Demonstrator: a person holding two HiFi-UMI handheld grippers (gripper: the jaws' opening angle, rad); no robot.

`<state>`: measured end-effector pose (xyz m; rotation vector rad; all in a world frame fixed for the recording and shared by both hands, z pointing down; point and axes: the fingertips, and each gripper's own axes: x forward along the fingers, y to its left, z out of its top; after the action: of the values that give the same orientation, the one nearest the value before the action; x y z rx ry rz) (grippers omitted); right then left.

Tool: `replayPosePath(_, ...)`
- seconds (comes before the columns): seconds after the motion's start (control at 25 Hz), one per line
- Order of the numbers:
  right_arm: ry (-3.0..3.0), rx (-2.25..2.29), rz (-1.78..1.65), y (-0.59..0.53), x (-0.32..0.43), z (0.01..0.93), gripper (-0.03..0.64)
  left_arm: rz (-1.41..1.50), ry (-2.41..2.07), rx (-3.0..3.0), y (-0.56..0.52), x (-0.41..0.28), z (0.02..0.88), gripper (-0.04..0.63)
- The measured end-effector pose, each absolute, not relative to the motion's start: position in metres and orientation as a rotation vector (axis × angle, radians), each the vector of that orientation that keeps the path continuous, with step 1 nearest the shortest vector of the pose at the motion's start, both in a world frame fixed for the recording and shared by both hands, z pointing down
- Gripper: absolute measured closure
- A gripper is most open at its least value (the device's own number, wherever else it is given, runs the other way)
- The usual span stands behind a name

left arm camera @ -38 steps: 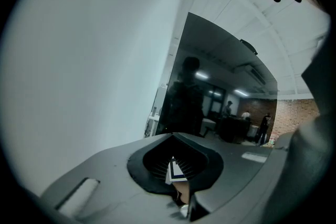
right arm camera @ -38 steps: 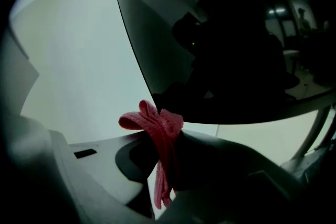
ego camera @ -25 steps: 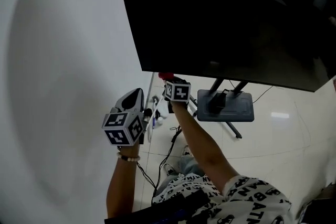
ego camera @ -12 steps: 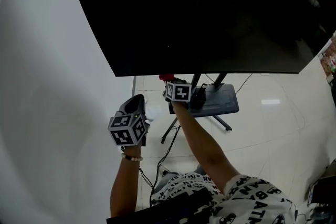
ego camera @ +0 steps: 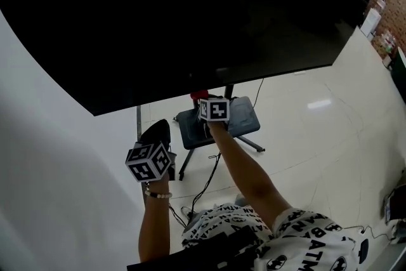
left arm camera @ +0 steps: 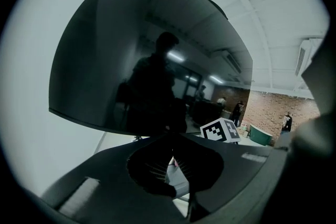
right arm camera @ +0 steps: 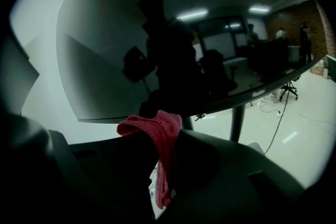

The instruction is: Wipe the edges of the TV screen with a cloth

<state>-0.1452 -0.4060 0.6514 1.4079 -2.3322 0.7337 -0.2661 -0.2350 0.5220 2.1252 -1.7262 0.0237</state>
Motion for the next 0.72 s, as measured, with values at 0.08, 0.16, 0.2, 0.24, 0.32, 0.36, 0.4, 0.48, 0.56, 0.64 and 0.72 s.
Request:
replayPosePath(0.08,-2.336,1.414,0.744,-0.414,-0.11,0.65,0.541,0.027,-1.718,2.136,-0.243,-0.232,0.52,0.6)
replayPosePath(0.16,-2.343,1.407,0.752,-0.421,-0.08,0.648,0.541,0.021,-1.707,2.143,-0.25,-0.2,0.518,0.6)
replayPosePath(0.2,-2.346,1.401,0.754,-0.424,-0.067,0.647,0.541,0.016,-1.704,2.143,-0.253,-0.185,0.518,0.6)
replayPosePath(0.24,-2.348,1.391,0.757,-0.427,-0.055,0.647,0.541,0.015,-1.701,2.142,-0.256,-0.17,0.519,0.6)
replayPosePath(0.32,-2.354,1.364,0.759,-0.433,-0.035,0.647,0.541,0.025,-1.699,2.138,-0.262,-0.143,0.522,0.6)
replayPosePath(0.36,-2.359,1.347,0.759,-0.436,-0.026,0.647,0.541,0.033,-1.702,2.134,-0.265,-0.129,0.523,0.6)
replayPosePath(0.4,-2.365,1.331,0.76,-0.439,-0.017,0.645,0.541,0.041,-1.707,2.13,-0.268,-0.117,0.524,0.6)
replayPosePath(0.48,-2.378,1.3,0.768,-0.444,-0.001,0.641,0.541,0.058,-1.717,2.117,-0.275,-0.096,0.525,0.6)
replayPosePath(0.56,-2.382,1.282,0.792,-0.447,0.014,0.64,0.541,0.071,-1.712,2.098,-0.277,-0.078,0.529,0.6)
replayPosePath(0.64,-2.38,1.287,0.829,-0.45,0.028,0.643,0.541,0.087,-1.698,2.081,-0.277,-0.064,0.537,0.6)
replayPosePath(0.72,-2.373,1.317,0.873,-0.454,0.044,0.645,0.541,0.102,-1.68,2.088,-0.279,-0.054,0.54,0.6)
